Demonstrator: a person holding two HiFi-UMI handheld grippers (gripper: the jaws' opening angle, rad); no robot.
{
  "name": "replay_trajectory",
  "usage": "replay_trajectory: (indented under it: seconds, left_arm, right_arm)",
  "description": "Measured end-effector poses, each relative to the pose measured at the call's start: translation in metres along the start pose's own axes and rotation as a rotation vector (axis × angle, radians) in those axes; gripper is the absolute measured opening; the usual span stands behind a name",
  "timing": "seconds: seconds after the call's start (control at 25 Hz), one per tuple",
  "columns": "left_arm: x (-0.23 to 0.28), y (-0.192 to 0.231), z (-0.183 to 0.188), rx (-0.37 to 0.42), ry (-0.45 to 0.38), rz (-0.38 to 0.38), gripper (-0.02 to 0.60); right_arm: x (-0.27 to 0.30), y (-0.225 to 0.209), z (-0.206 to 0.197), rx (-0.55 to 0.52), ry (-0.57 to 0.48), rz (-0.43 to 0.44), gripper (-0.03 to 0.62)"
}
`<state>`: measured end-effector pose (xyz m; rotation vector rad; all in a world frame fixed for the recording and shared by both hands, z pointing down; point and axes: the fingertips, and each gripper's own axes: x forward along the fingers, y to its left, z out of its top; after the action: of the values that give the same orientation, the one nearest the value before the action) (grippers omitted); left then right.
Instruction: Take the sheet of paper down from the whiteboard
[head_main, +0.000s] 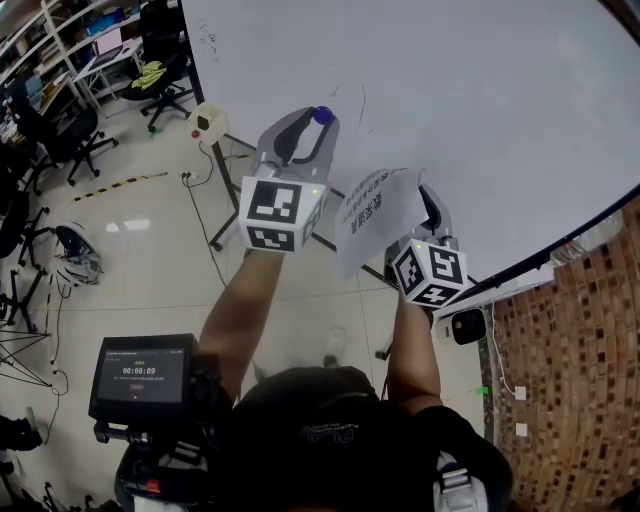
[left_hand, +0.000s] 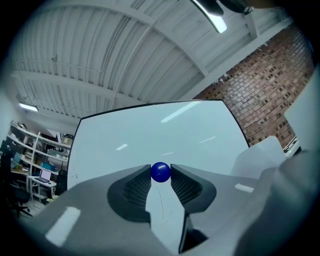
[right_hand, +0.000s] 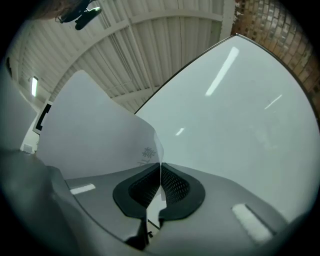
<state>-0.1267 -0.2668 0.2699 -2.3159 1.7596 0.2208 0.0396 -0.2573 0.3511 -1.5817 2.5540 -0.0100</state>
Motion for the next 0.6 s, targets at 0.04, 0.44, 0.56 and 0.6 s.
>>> replay_trajectory:
  seconds: [0.04,0.44,0.56,0.6]
  left_arm:
    - [0.004,-0.004,-0.003,0.0,0.002,-0.003,0.123]
    - [0.017,-0.016,-0.013,-0.004,0.005,-0.013,0.123]
    - [0.011,-0.015,-0.006,-0.007,0.007,-0.017,0.123]
    - [0.013,-0.017,-0.008,-0.009,0.01,-0.018,0.123]
  right_arm:
    - [0.001,-0.004,-0.002,-0.01,0.005,-0.005,0.015]
    - [0.01,-0.012,-0.001,-0.072,0.006,-0.017,0.014]
    - [0.007,-0.004,0.002,-0.08,0.014,-0.016,0.014]
    - [0.007,-0.006,0.0,-0.081,0.02,-0.016,0.014]
